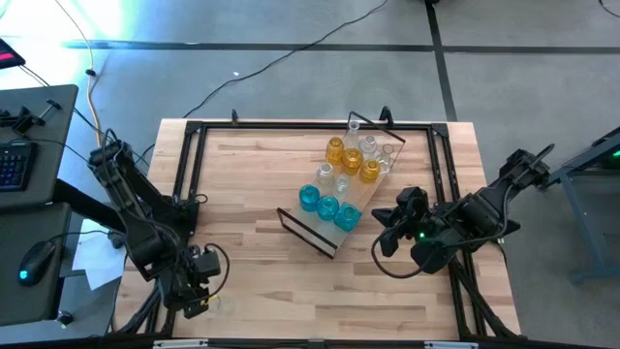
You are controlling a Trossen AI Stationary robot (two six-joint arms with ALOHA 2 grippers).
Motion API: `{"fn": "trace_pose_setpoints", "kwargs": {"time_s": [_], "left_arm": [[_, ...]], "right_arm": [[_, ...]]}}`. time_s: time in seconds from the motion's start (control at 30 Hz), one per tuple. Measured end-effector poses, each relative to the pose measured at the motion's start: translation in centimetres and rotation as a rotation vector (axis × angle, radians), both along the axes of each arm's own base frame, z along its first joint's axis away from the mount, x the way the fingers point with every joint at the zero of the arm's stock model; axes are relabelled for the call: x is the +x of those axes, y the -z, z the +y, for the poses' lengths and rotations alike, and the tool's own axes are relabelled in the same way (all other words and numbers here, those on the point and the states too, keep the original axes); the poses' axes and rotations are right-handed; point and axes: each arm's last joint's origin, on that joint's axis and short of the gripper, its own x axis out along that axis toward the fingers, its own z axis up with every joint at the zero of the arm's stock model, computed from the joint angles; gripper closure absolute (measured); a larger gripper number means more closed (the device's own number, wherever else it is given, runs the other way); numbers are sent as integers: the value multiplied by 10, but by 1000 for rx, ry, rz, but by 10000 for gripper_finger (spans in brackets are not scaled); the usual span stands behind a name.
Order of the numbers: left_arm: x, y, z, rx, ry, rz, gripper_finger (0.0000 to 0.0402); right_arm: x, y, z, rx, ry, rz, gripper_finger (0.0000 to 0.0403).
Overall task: Sort vases onto shelf
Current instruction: Put the transparent vase on the shelf and align with the other transparent vase
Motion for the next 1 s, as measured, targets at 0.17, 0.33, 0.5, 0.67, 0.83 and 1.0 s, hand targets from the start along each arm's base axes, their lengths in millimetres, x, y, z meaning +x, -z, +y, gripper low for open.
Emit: {"fn": "trace_pose_setpoints", "kwargs": {"time_s": [0.17,0.33,0.5,0.67,0.83,1.0], "left_arm": [[6,5,-9,-21,16,-14,183],[12,16,-18,4,32,-3,183],[17,30,-25,59,61,23,183],[20,43,-32,98,97,60,184],[21,46,-34,98,134,72,207],[20,43,-32,88,139,63,269]], "right_arm": [[0,0,0,4,1,-6,403],[1,-1,0,7,1,-11,403],[1,-1,1,9,1,-13,403],[1,-1,1,14,1,-19,403],[1,-1,1,17,-1,-17,403],[1,-1,1,17,-2,-17,403]]}}
